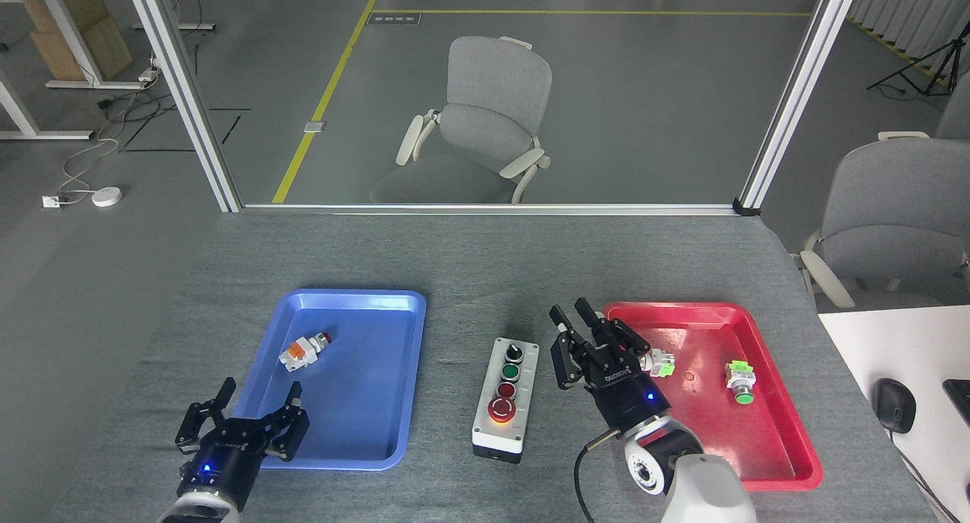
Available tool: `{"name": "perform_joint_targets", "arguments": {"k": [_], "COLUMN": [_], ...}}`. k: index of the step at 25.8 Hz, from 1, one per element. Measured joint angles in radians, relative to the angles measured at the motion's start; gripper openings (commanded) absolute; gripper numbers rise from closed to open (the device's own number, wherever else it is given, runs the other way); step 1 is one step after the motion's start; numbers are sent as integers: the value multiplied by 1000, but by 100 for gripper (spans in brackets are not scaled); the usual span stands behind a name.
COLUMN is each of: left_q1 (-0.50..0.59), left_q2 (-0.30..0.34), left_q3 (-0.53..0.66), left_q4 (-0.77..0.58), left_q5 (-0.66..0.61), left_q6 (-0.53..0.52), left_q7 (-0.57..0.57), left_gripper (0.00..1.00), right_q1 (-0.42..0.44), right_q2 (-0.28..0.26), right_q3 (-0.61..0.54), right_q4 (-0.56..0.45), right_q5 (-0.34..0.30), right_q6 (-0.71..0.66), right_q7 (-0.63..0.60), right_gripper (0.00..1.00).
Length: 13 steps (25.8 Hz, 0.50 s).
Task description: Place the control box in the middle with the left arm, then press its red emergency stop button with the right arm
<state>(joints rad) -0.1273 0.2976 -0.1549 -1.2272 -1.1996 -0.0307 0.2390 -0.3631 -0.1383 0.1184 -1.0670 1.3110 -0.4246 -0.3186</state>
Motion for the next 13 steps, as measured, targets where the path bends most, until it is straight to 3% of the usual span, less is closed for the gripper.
{"name": "perform_joint_targets", "arguments": {"k": [6,13], "left_q1": [0,-4], "left_q2": [0,-11], "left_q3": [1,12], "left_q4": [0,-10], "left_q5": [4,10], "left_q6": [0,2], "left_q7": [0,0], "left_gripper": [99,99], "right_q1": [10,92], "right_q2": [-58,-71], "right_q3": [-143,-295], "right_q4": [-19,-28], "right_q5": [-27,-8], "right_q6": [19,33], "right_q7": [-5,6], "right_gripper": [99,98]}}
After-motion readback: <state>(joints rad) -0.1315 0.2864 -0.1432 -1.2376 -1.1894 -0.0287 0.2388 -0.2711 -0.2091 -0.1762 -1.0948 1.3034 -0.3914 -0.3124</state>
